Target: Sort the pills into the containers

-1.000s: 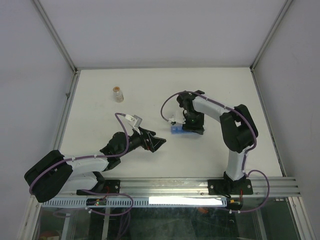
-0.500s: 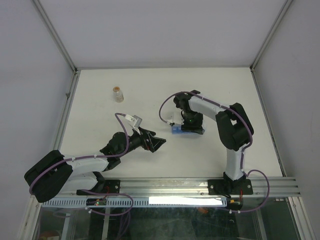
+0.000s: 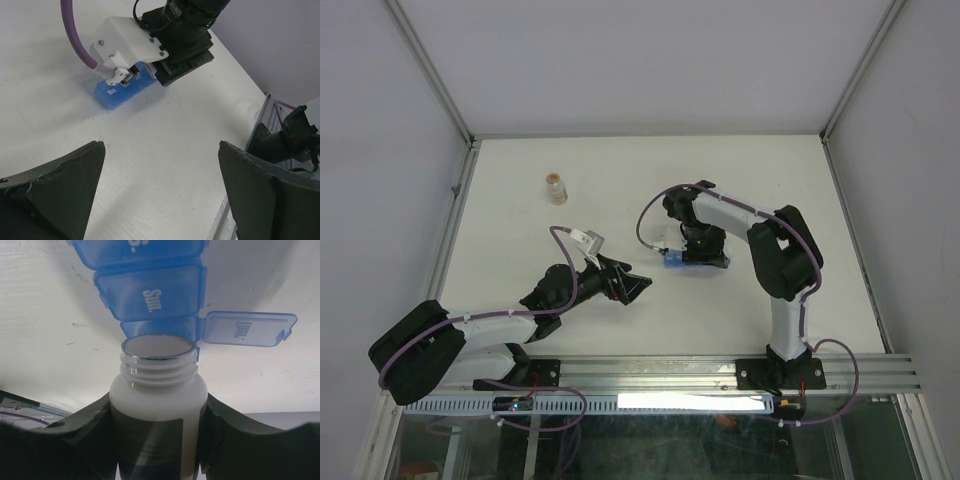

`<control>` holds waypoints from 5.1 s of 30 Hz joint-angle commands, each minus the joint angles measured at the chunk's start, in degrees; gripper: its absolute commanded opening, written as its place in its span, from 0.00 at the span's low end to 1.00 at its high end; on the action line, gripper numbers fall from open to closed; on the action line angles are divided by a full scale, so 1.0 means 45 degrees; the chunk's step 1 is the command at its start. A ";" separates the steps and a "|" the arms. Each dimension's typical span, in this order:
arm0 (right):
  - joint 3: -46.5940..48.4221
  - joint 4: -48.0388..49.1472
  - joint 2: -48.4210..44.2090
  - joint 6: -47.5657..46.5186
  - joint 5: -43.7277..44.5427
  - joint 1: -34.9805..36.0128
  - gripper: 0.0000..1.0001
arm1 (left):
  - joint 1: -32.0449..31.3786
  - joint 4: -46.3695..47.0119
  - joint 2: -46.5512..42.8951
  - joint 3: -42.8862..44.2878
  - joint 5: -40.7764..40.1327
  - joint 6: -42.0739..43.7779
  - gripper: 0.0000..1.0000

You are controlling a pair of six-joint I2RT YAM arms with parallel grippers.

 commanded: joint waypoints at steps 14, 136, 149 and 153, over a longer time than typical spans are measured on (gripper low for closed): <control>0.0653 -0.0747 0.0492 0.0073 0.1375 0.0413 0.04 | -0.0117 0.0899 -0.0294 -0.0081 -0.0134 0.0196 0.99; -0.9442 1.9291 -1.1652 1.0707 -1.9627 -0.4875 0.02 | 0.2668 -1.4639 0.5123 0.7954 -0.5750 0.1253 0.54; -0.9225 1.8494 -1.1652 1.0157 -1.9870 -0.5046 0.01 | 0.2662 -1.4996 0.5041 0.8282 -0.5302 0.1251 0.25; -0.8739 1.6580 -1.1652 0.8493 -2.0024 -0.5107 0.01 | 0.2654 -1.4507 0.3816 0.8051 -0.3752 0.1193 0.22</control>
